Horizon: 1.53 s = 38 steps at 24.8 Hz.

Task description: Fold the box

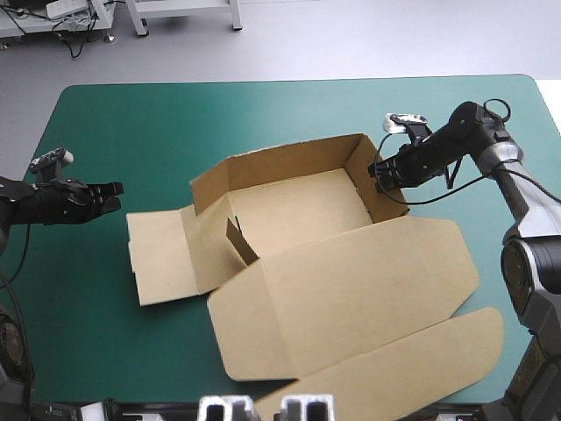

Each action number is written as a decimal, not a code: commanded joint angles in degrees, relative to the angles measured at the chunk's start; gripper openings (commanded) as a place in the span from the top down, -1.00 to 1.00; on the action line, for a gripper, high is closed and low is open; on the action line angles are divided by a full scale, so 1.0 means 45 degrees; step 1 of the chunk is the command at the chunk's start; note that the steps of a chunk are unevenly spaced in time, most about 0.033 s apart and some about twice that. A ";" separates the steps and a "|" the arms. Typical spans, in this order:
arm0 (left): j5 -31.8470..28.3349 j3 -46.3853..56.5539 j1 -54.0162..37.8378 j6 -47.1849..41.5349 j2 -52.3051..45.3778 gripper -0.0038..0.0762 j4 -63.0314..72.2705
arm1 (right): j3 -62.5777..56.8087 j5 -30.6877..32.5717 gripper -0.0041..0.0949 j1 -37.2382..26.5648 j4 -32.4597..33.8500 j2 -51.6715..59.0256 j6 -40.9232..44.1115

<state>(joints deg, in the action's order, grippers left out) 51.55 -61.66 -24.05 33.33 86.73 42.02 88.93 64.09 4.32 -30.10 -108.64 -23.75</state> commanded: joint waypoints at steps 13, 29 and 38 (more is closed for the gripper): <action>0.2546 -0.0415 -0.4194 0.3043 -0.0390 0.91 0.5691 | 0.0706 0.0846 0.92 0.0017 -0.1843 0.3030 -0.0242; 0.5070 -0.0415 -0.1946 0.3709 0.0010 0.91 0.8802 | 0.3649 0.1229 0.92 0.0017 -0.2287 0.7740 0.1608; 0.5070 -0.0415 -0.0665 0.3734 -0.1447 0.91 0.9193 | 0.3656 0.0671 0.92 0.0017 -0.0555 0.8778 0.2504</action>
<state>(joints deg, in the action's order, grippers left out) 68.23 -61.85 -27.97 50.20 84.41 78.18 103.63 71.67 4.32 -31.97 -70.68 -14.40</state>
